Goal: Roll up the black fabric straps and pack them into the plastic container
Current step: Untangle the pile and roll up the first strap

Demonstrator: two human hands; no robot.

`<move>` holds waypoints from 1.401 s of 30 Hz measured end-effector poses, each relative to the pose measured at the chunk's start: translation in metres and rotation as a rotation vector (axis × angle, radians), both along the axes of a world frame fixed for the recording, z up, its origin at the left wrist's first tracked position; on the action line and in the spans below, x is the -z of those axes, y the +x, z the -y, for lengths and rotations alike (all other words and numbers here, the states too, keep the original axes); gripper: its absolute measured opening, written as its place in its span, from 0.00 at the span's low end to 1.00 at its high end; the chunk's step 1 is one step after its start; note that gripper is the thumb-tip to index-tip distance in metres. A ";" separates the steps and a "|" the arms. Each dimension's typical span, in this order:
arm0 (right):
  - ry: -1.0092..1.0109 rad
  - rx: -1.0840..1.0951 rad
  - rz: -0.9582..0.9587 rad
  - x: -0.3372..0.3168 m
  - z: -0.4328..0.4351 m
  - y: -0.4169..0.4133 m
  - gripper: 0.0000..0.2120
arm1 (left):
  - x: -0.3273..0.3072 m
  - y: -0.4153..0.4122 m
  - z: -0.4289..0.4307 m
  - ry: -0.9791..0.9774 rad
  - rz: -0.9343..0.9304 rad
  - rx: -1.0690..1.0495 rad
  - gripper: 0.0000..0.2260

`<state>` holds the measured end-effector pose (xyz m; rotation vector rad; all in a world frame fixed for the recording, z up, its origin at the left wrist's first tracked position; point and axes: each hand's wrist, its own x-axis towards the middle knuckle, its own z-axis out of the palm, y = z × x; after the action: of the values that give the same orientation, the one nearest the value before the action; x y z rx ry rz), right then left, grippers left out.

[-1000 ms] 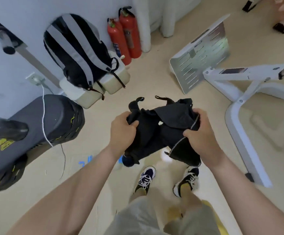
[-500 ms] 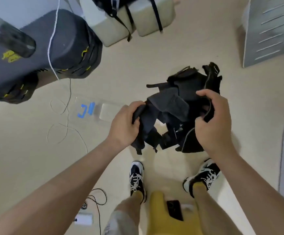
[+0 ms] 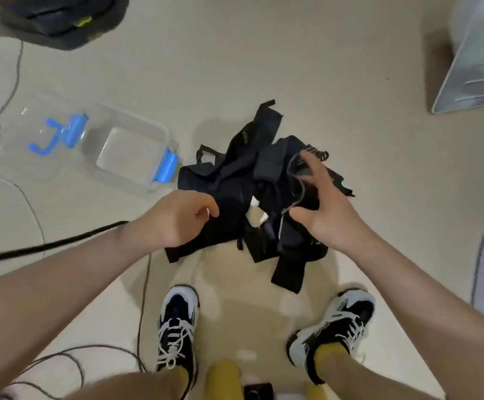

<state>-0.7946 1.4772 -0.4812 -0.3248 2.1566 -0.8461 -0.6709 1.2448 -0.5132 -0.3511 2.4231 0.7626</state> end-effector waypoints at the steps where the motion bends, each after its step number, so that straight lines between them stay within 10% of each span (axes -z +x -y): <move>1: 0.046 -0.111 -0.068 0.009 0.004 -0.002 0.43 | 0.008 -0.005 0.001 -0.005 -0.017 0.010 0.14; 13: 0.443 -0.632 -0.022 0.071 0.026 0.012 0.19 | -0.007 -0.013 0.011 -0.158 0.051 -0.056 0.19; 25: -0.348 0.082 0.156 -0.076 -0.012 0.131 0.12 | -0.158 0.105 -0.082 -0.446 -0.109 0.093 0.15; 36: -0.045 0.625 0.226 0.089 -0.052 0.138 0.34 | 0.047 0.107 -0.143 0.034 -0.070 -0.288 0.14; 42: 0.121 0.602 -0.145 0.148 -0.075 0.045 0.51 | 0.127 0.050 -0.131 0.062 -0.247 -0.473 0.19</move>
<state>-0.7496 1.5520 -0.6287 0.3575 2.4678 -1.0311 -0.6206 1.3759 -0.6398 -0.8707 2.5655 1.1377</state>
